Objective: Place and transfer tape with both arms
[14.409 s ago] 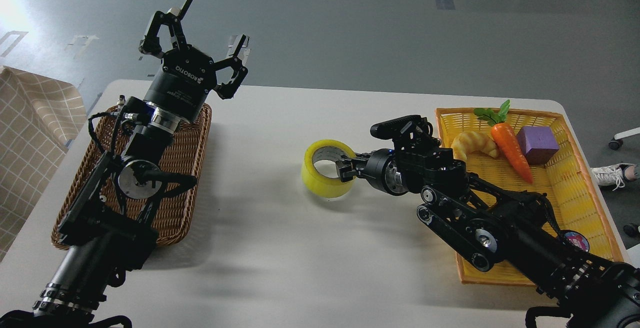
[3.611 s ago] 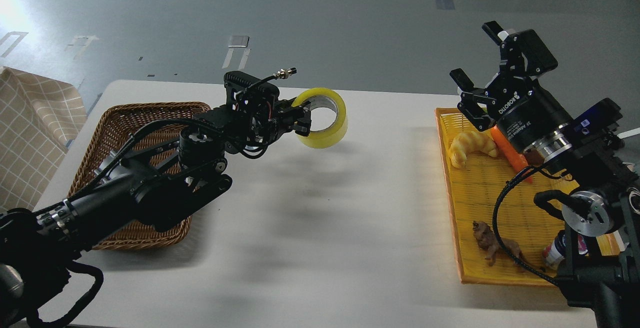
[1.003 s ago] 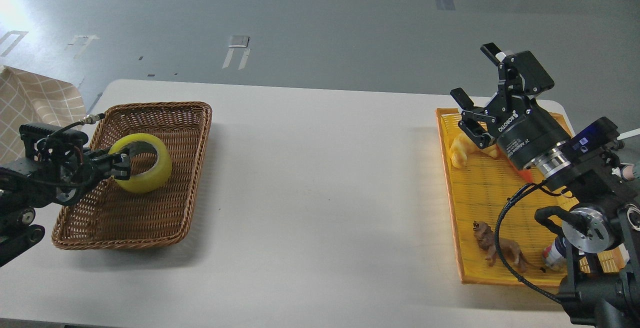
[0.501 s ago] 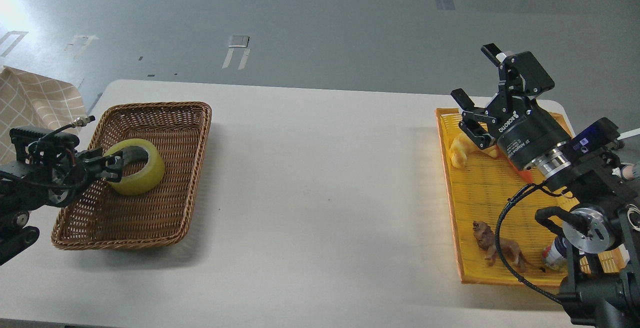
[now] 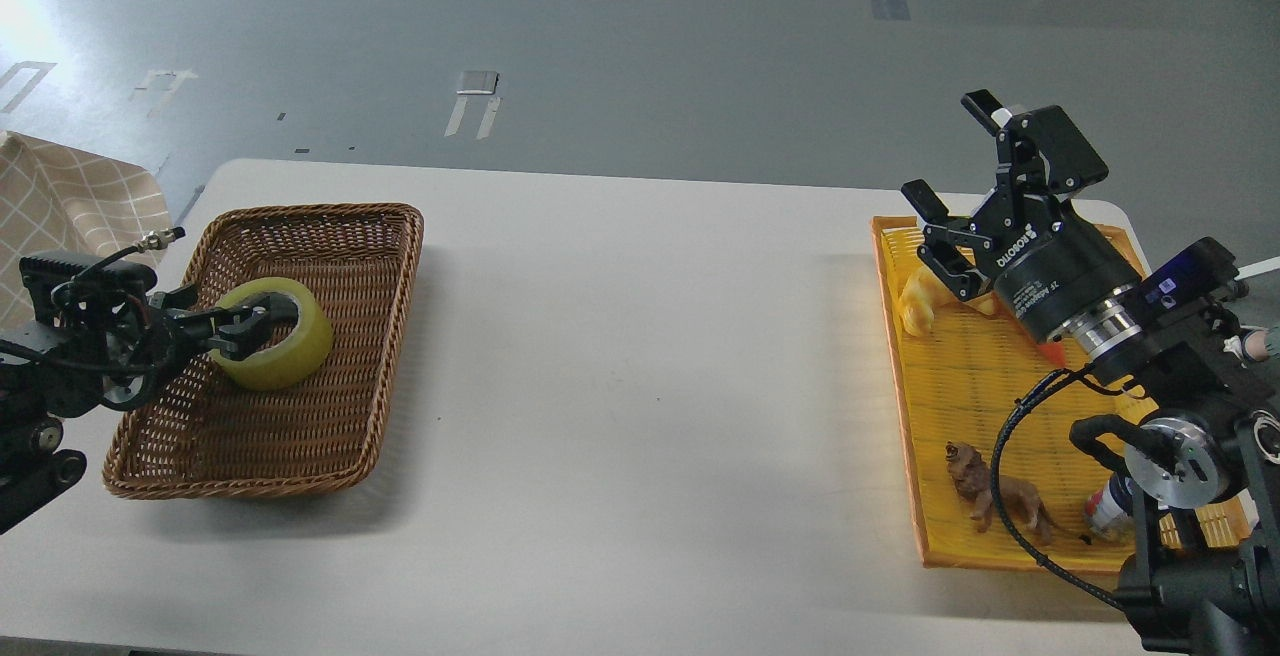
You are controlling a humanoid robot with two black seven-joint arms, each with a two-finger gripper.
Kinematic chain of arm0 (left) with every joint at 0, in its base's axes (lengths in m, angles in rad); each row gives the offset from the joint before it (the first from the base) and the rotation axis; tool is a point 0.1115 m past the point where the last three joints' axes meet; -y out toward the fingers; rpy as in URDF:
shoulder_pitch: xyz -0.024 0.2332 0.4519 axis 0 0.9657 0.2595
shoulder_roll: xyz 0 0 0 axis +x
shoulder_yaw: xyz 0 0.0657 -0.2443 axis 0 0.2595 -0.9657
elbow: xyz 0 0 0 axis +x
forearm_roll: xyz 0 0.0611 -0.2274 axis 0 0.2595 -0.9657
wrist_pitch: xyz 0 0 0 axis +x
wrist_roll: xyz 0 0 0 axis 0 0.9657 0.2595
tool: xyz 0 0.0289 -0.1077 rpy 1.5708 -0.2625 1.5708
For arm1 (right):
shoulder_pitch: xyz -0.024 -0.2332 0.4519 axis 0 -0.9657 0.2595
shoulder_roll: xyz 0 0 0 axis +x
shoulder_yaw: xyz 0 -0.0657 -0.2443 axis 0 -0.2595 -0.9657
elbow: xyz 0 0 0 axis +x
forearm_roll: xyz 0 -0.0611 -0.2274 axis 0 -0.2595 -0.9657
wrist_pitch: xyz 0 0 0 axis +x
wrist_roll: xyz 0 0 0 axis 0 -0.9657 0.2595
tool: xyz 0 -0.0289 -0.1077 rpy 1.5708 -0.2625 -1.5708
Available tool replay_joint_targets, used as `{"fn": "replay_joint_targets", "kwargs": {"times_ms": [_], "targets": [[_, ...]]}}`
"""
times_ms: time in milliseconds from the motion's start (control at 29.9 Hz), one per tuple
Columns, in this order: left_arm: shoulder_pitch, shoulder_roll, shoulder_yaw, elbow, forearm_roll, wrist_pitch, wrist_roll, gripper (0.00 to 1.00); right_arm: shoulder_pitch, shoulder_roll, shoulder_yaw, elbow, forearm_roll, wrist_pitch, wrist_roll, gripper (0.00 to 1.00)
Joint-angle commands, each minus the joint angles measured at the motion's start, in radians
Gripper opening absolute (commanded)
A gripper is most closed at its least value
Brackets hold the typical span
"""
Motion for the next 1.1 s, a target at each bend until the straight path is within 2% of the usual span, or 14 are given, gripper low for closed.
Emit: {"fn": "replay_joint_targets", "kwargs": {"times_ms": [0,100,134,234,267,468,535,669,735,802,836,903,1070], "targets": [[-0.008,-0.007,-0.004,-0.001,-0.067,0.019,-0.029,0.91,-0.002,0.000,-0.001,0.002,0.001,0.000,0.000,1.00],[-0.016,-0.007,-0.033,-0.007,-0.215,0.016,-0.133,0.96,0.000,-0.002,0.000,0.000,0.001,0.000,0.000,1.00],[-0.016,-0.012,-0.061,-0.011,-0.308,0.016,-0.193,0.97,0.003,-0.002,0.000,0.000,0.001,0.000,0.000,1.00],[-0.018,-0.033,-0.111,-0.017,-0.494,0.010,-0.268,0.98,0.003,-0.002,0.002,0.003,0.001,0.000,0.000,1.00],[-0.022,-0.051,-0.125,-0.020,-0.565,0.008,-0.277,0.98,0.003,-0.002,0.002,0.002,0.001,0.000,0.000,1.00],[-0.054,-0.142,-0.243,-0.066,-0.749,0.004,-0.284,0.98,0.001,-0.002,0.000,0.000,0.001,0.000,0.000,1.00],[-0.054,-0.215,-0.340,-0.114,-0.807,-0.001,-0.284,0.98,0.003,-0.002,0.000,0.000,0.001,0.000,0.000,1.00],[-0.044,-0.323,-0.432,-0.194,-0.857,-0.035,-0.282,0.98,0.014,-0.002,0.002,0.000,0.002,0.000,0.003,1.00],[-0.041,-0.431,-0.476,-0.232,-0.889,-0.038,-0.279,0.98,0.018,0.000,0.005,0.002,0.004,0.000,0.008,1.00],[-0.042,-0.514,-0.506,-0.244,-0.903,-0.038,-0.271,0.98,0.027,0.003,0.006,0.006,0.004,0.000,0.008,1.00],[-0.042,-0.515,-0.506,-0.244,-0.903,-0.038,-0.271,0.98,0.027,0.003,0.006,0.006,0.004,0.000,0.008,1.00],[-0.051,-0.619,-0.523,-0.244,-0.904,-0.036,-0.270,0.98,0.052,0.006,0.011,0.006,0.004,0.000,0.009,1.00],[-0.039,-0.752,-0.523,-0.243,-0.898,-0.038,-0.270,0.98,0.087,0.006,0.016,0.009,0.004,-0.001,0.011,1.00]]}}
